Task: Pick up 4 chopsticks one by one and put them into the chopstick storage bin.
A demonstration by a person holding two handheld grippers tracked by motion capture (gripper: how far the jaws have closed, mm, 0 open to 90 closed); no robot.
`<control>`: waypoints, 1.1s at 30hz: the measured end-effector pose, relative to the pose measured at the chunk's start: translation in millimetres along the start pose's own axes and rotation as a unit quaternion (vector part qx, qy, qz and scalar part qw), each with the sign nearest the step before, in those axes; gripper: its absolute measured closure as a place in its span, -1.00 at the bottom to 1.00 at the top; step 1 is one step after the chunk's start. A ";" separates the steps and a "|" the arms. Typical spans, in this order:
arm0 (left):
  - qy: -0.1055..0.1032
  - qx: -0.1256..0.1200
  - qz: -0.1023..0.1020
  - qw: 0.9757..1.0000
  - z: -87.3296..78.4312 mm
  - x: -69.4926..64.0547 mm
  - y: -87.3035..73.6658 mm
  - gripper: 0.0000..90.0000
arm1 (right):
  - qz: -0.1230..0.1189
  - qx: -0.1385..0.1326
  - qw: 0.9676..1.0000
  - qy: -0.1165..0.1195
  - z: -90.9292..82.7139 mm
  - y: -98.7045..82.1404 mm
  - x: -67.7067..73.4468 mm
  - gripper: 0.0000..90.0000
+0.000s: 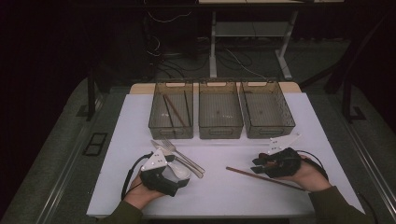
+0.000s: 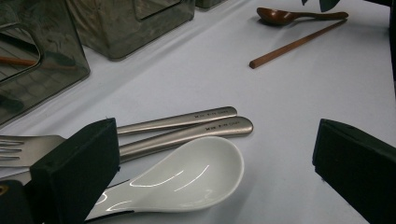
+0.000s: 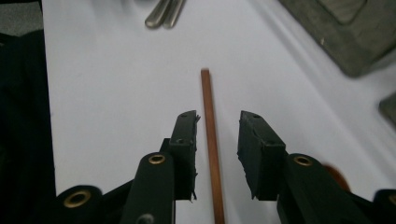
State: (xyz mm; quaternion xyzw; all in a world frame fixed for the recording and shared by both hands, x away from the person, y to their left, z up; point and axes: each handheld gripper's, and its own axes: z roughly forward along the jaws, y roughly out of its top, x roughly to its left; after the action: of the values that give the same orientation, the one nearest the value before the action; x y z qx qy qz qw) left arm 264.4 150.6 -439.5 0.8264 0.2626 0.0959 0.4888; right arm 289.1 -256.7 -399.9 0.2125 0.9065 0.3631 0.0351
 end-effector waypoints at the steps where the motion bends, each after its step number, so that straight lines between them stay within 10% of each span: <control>1: 0.000 -0.001 0.001 1.000 0.3 -0.4 -0.1 -1.00 | 0.004 0.002 1.000 0.002 -1.5 -3.9 0.0 0.52; 18: -0.001 0.002 0.001 1.000 0.2 -1.4 0.0 -1.00 | -0.011 0.072 0.997 0.005 13.2 -36.8 -8.1 0.73; 33: 0.000 0.001 0.001 1.000 -0.2 -1.8 0.2 -1.00 | -0.023 0.073 0.997 0.002 14.1 -38.8 -5.6 0.85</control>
State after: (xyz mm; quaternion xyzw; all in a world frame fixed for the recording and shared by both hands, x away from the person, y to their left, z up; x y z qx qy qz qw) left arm 262.9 149.8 -439.1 0.8270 0.2620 0.0957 0.4882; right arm 283.4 -275.0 -436.9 0.1927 0.9354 0.2954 0.0261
